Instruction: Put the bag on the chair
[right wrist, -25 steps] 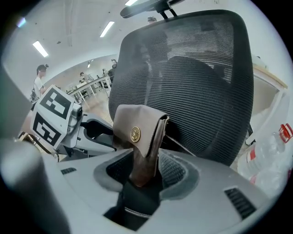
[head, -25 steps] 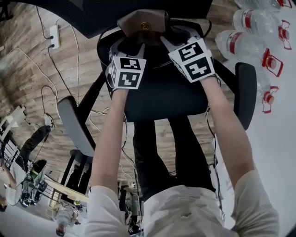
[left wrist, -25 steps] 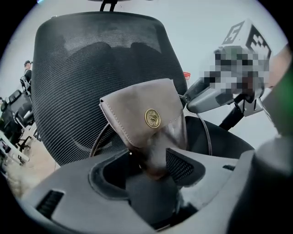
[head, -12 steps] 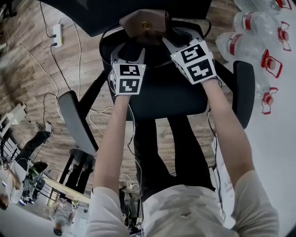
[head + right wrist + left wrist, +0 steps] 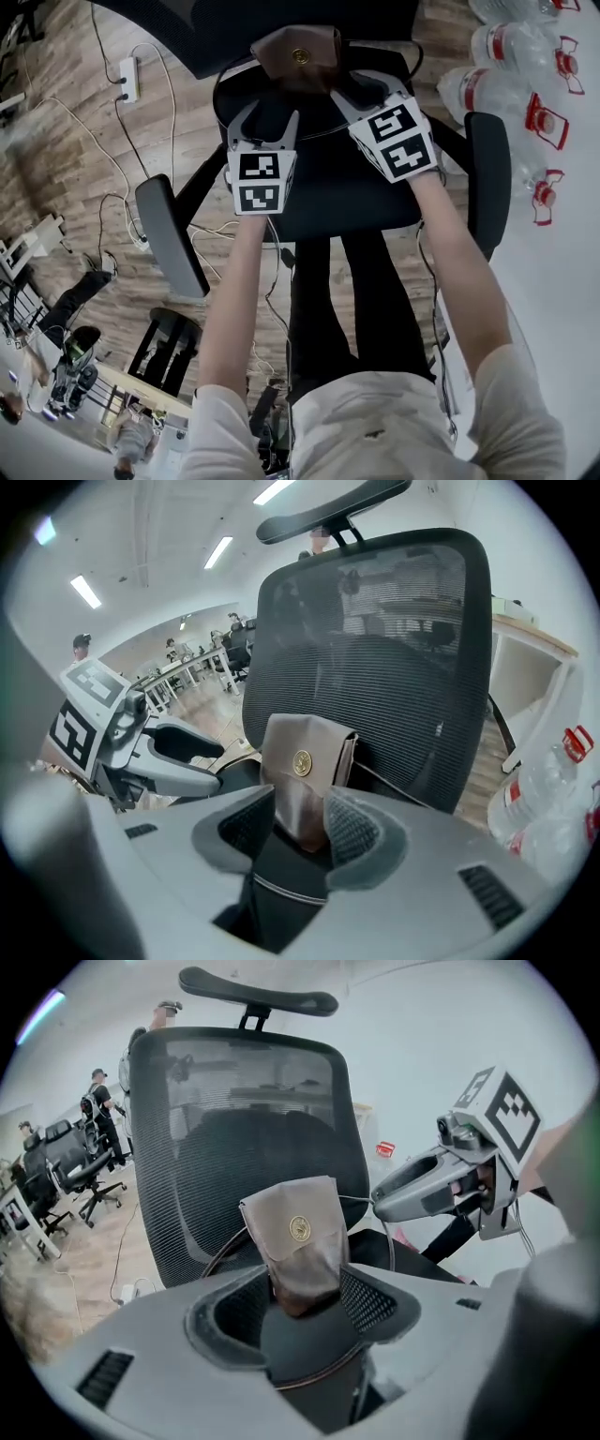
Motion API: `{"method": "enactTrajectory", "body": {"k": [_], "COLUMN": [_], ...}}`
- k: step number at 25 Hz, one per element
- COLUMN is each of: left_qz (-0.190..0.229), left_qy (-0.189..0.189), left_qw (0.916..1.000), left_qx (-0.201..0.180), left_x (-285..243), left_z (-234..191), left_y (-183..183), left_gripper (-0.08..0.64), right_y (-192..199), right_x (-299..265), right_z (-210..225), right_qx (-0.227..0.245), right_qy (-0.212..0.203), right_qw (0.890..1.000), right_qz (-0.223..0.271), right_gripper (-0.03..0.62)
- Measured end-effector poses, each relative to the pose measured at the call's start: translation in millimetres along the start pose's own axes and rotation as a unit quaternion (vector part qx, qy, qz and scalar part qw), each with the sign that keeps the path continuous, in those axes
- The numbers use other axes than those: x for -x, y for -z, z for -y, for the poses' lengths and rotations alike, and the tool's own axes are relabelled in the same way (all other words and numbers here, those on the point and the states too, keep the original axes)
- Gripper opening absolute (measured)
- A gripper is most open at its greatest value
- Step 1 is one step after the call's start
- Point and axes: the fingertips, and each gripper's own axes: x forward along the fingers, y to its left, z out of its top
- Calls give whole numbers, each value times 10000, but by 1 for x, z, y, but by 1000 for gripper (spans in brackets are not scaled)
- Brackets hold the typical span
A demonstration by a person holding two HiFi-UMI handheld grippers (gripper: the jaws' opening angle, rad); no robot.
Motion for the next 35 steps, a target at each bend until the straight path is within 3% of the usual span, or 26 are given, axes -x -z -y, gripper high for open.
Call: {"method": "enactTrajectory", "body": {"k": [6, 12, 23, 27, 35], "left_qz": [155, 293, 1007, 1185, 1558], "left_qy": [96, 191, 283, 343, 382], "left_qw": [9988, 9981, 9915, 9899, 9868], "left_qx": [446, 504, 769, 694, 198], "left_x": [33, 69, 148, 178, 252], "left_z": [15, 29, 43, 56, 77], "left_y": [2, 1, -31, -39, -66], "left_gripper": [235, 235, 230, 227, 181], "right_y": [-6, -10, -17, -25, -48], "right_x": [24, 56, 123, 152, 208], "right_z": [-22, -49, -98, -114, -146], "right_qx": [-37, -120, -374, -389, -226], "right_qy": [9, 29, 165, 254, 359], "right_qw": [9999, 9998, 9983, 9975, 9957], "right_qz": [93, 160, 422, 532, 823], "right_gripper": [164, 159, 135, 132, 117]}}
